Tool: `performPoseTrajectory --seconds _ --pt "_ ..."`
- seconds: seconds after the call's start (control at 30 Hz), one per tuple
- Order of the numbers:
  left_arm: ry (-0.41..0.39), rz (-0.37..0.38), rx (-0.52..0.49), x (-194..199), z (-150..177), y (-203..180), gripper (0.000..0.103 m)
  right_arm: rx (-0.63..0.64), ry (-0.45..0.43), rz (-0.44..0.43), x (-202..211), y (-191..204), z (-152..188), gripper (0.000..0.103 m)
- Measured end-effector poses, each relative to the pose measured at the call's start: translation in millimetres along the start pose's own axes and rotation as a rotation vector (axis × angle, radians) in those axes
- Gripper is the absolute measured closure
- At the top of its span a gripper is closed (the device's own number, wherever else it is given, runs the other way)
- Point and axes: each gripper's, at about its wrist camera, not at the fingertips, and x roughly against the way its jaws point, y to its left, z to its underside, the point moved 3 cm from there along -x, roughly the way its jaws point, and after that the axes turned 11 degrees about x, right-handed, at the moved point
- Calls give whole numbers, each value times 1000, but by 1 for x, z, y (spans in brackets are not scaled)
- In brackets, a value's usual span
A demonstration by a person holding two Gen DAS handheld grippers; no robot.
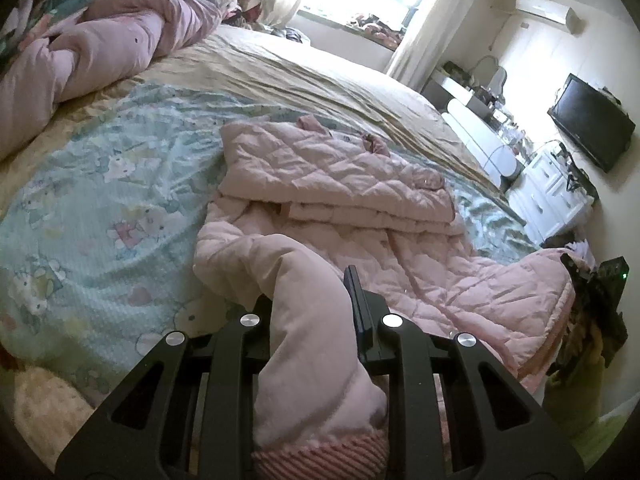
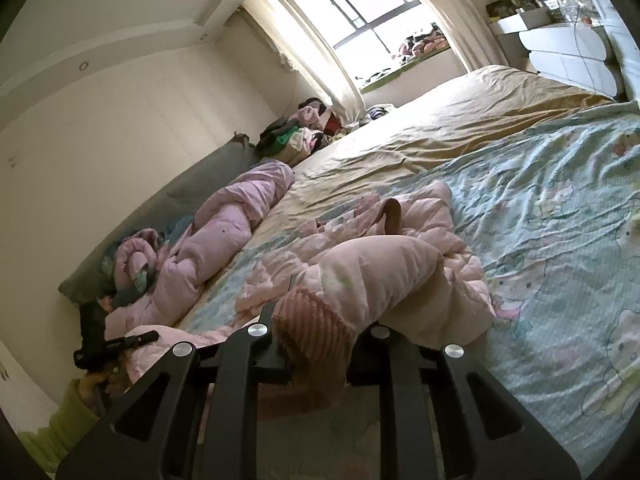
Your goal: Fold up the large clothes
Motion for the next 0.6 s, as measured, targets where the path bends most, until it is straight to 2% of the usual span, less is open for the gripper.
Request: performPoseTrajectory --seconds 0.6 --pt "-70 3 8 -7 -57 -5 87 34 -43 70 -40 -8 -68 87"
